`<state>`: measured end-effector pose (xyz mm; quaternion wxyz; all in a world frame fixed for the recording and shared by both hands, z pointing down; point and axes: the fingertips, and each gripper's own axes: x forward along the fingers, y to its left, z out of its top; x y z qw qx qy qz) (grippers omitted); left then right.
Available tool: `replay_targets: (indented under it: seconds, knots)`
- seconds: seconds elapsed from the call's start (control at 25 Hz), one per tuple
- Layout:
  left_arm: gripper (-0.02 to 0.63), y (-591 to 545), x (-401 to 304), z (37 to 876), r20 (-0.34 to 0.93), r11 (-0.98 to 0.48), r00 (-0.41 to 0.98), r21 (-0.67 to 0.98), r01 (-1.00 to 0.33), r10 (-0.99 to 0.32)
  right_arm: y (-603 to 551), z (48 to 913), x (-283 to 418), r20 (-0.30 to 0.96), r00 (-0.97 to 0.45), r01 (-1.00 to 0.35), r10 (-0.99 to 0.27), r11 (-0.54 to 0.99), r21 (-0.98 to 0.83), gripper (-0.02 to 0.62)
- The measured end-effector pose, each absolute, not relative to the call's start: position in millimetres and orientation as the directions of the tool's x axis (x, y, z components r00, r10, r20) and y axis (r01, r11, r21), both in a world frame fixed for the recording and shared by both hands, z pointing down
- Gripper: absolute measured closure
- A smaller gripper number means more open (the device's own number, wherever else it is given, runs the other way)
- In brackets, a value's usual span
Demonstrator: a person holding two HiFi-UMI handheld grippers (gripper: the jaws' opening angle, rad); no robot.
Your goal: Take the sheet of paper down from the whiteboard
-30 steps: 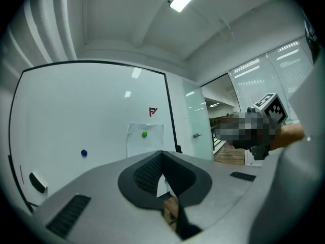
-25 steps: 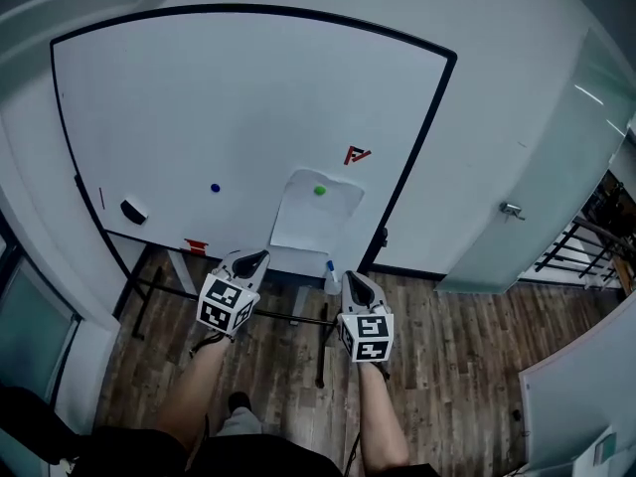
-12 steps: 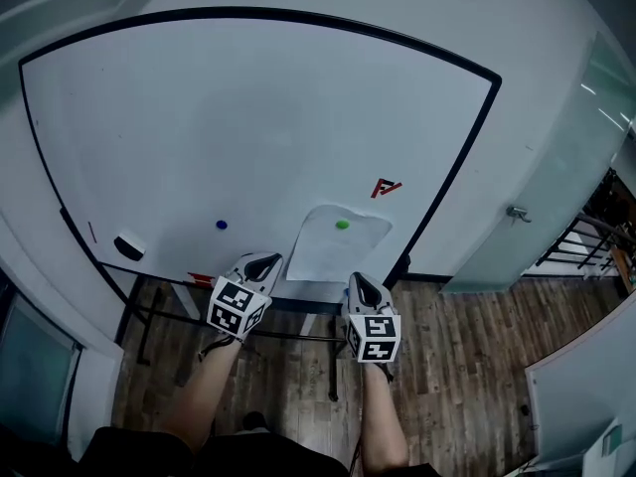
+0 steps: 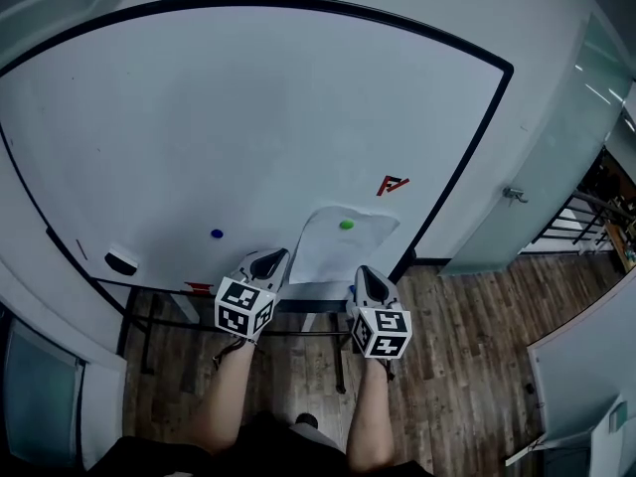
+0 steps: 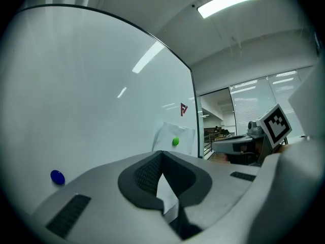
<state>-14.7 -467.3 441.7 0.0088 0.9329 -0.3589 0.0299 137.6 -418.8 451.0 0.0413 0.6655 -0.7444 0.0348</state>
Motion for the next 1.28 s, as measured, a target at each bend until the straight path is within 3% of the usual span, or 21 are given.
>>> replay_targets:
  seconds: [0.76,1.04,1.28]
  knots:
    - [0.585,-503.3,22.5,430.4,0.121,-0.792,0.783,-0.132,-0.596,-0.610,-465.1,441.0,142.1,0.117,-0.133,-0.990,-0.984,0.137,0.028,0.572]
    - [0.490,-514.9,46.7,423.2,0.126,-0.813,0.806,-0.170,-0.557,-0.579,-480.8,438.2,146.2,0.118,-0.152,-0.987,-0.981,0.157,0.035,0.572]
    - [0.483,-525.7,59.3,424.8,0.147,-0.819,0.808,-0.182,-0.544,-0.570,-491.7,434.9,153.6,0.111,-0.163,-0.985,-0.980,0.167,0.031,0.572]
